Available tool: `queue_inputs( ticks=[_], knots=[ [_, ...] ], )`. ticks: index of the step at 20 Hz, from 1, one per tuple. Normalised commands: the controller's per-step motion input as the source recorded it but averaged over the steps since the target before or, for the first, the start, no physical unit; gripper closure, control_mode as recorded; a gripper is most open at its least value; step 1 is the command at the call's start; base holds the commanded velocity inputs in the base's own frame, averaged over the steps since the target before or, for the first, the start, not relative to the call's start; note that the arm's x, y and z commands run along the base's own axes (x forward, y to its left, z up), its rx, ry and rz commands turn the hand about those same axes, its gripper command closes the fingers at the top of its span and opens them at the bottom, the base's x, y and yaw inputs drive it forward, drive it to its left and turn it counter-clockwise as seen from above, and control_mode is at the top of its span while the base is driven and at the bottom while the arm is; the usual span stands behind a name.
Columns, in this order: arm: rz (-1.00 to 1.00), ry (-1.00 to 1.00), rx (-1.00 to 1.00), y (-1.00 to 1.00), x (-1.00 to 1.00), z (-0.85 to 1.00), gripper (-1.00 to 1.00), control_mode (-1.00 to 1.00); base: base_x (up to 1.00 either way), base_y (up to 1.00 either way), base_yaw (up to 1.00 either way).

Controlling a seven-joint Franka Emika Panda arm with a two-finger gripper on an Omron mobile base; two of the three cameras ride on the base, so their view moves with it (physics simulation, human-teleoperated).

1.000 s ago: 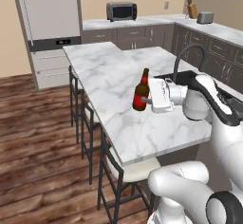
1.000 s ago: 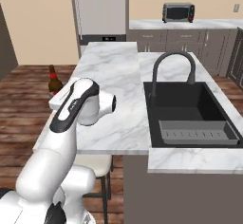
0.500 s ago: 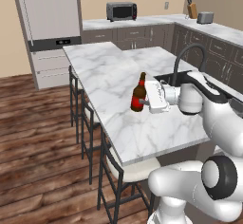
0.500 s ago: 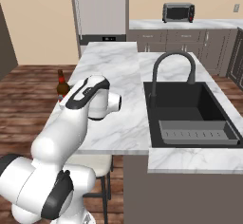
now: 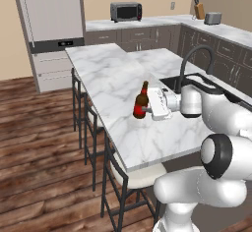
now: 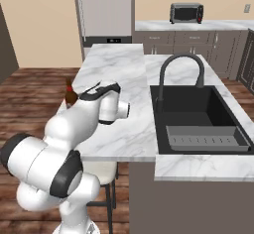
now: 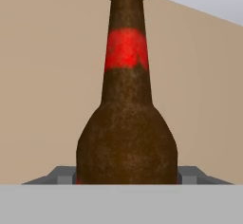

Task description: Get the candle and the beer from the cabinet and move them to the dining counter.

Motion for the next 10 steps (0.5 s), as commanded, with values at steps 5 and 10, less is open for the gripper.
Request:
queue_inputs(
  ticks=[5,10],
  knots=[
    [0.00,-0.02,0.00,0.00,0.18,-0.14,1.00,-1.00,0.00,0.00,0.00],
    [0.00,-0.01,0.00,0.00,0.15,-0.18,1.00,-1.00,0.00,0.00,0.00]
  ],
)
